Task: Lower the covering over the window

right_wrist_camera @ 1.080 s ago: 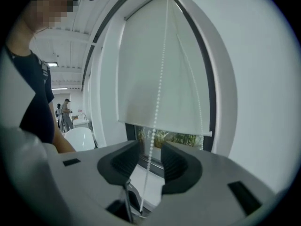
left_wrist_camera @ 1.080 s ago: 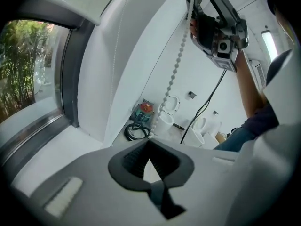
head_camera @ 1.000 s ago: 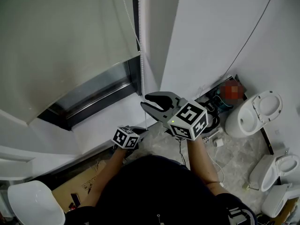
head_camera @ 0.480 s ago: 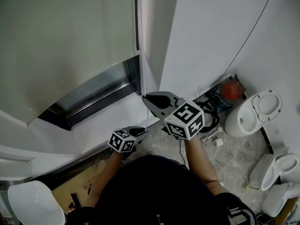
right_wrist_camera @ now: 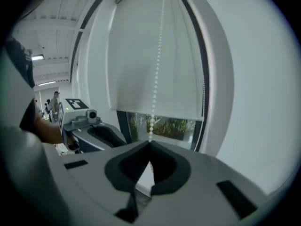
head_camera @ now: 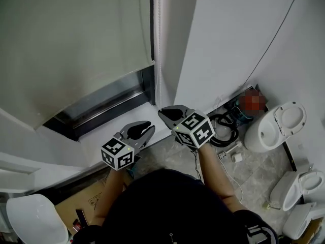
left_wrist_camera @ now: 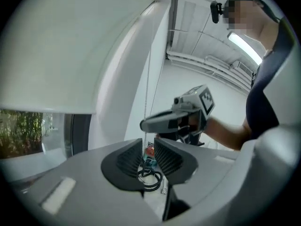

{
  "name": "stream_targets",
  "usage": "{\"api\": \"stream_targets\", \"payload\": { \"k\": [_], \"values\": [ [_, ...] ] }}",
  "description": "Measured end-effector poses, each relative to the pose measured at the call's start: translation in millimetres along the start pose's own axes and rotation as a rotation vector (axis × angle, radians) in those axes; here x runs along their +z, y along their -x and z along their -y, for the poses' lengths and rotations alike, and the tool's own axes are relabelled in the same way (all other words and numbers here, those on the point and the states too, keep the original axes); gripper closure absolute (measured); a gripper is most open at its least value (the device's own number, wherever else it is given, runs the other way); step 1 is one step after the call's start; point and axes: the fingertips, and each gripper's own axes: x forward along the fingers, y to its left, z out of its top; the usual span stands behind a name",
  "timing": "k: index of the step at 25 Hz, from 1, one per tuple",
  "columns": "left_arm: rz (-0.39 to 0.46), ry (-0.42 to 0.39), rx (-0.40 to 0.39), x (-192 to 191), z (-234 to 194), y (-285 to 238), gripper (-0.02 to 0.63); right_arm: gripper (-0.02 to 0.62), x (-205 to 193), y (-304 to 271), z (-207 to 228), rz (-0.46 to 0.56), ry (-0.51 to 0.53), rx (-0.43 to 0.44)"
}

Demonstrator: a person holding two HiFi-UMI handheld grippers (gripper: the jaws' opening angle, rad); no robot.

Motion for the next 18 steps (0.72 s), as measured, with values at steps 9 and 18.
{"api": "stream_targets", "payload": {
  "k": [9, 18],
  "values": [
    [0.096, -0.074, 0.1, 26.5, -0.5, 14.3, 0.524, 0.581, -9.1, -7.9, 16.7, 0.086, -0.052, -0.115],
    [0.142, -0.15, 0.199, 53.1, -4.4, 18.4, 0.595, 0.581, -5.7, -1.4, 23.0, 0.152, -0.01, -0.246]
  ]
}}
